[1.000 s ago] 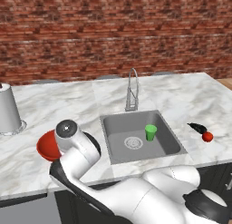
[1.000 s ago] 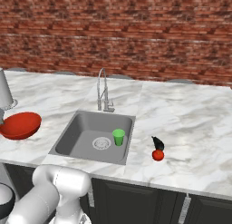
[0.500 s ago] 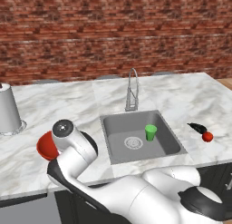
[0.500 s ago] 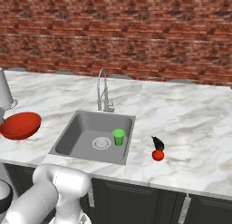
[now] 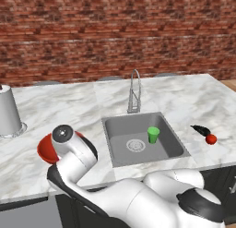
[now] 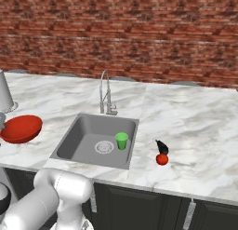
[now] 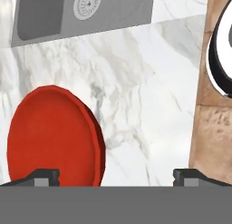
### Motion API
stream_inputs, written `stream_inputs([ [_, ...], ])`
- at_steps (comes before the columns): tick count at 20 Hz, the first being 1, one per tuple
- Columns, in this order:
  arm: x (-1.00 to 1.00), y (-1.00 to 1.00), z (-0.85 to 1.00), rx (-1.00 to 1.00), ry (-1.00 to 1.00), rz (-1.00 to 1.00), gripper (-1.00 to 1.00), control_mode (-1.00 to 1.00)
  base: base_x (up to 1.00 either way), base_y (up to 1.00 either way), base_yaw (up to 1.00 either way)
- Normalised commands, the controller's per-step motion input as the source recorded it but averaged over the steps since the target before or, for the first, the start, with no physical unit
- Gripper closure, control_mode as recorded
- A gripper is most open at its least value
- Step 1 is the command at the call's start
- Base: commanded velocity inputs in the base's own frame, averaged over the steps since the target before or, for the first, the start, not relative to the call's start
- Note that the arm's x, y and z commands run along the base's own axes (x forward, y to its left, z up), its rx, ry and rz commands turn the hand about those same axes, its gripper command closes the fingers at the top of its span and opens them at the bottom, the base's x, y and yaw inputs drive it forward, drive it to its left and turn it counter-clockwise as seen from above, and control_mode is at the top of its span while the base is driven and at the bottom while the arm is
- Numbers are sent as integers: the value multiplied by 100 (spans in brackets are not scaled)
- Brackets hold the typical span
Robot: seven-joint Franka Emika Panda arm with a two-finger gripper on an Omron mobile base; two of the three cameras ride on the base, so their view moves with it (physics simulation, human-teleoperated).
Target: Remove the tomato and eggplant from the sink. Then move the bowl and cup from the counter to the sink for washing.
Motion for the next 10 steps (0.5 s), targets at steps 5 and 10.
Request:
stream_inputs([
  [5, 15, 12, -19, 0, 1, 0, -100, -100, 0, 0, 0],
  [10, 21, 10, -16, 0, 5, 0, -100, -100, 0, 0, 0],
])
